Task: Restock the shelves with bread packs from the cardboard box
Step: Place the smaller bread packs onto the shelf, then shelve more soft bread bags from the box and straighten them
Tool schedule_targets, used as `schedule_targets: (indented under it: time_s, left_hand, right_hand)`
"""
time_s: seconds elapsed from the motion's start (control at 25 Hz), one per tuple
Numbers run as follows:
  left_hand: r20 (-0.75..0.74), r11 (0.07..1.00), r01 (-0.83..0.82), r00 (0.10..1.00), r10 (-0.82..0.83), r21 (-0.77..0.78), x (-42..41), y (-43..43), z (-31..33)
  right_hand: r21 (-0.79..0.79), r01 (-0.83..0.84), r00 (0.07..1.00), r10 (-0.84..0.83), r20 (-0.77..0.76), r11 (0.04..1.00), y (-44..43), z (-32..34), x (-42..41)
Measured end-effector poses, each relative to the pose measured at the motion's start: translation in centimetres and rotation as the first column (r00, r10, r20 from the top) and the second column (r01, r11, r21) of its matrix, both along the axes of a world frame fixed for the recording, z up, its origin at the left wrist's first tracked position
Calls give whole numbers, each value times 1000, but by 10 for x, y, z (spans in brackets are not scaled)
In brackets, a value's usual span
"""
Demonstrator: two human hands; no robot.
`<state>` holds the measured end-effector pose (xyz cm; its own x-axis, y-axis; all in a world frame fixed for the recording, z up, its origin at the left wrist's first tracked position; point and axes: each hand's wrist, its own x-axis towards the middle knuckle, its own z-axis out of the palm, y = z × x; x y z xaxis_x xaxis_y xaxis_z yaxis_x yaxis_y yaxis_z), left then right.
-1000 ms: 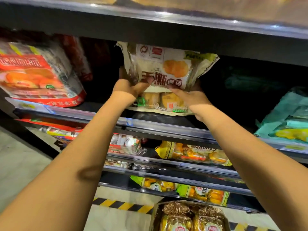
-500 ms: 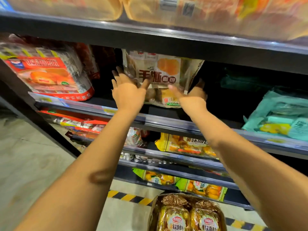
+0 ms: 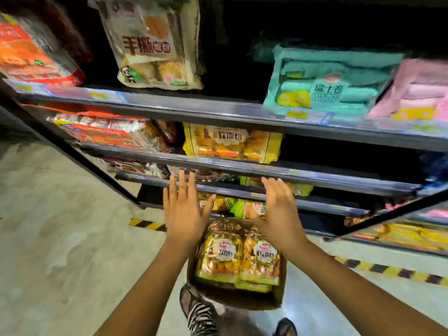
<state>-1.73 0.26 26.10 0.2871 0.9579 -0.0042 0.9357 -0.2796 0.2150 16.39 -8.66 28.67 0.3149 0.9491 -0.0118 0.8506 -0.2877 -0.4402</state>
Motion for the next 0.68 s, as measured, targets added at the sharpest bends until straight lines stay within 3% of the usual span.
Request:
schedule_targets:
  time_s: [0.32,0.52,0.68]
  left_hand:
    - [-153,929,94,976,-158,-358,6,-83,-172]
    - [-262,913,162,926,-272,-373,7,-54,-333]
    - [-275,917,256,898,-342,-305,10,-22,-446]
  right_hand:
    - [-305,34,996,-57,-67,952,-95,-183,54]
    - [-428,-75,994,33,-105,900,-88,-341,67]
    - [-416,-109,983,159,88,903,-56,-459,84]
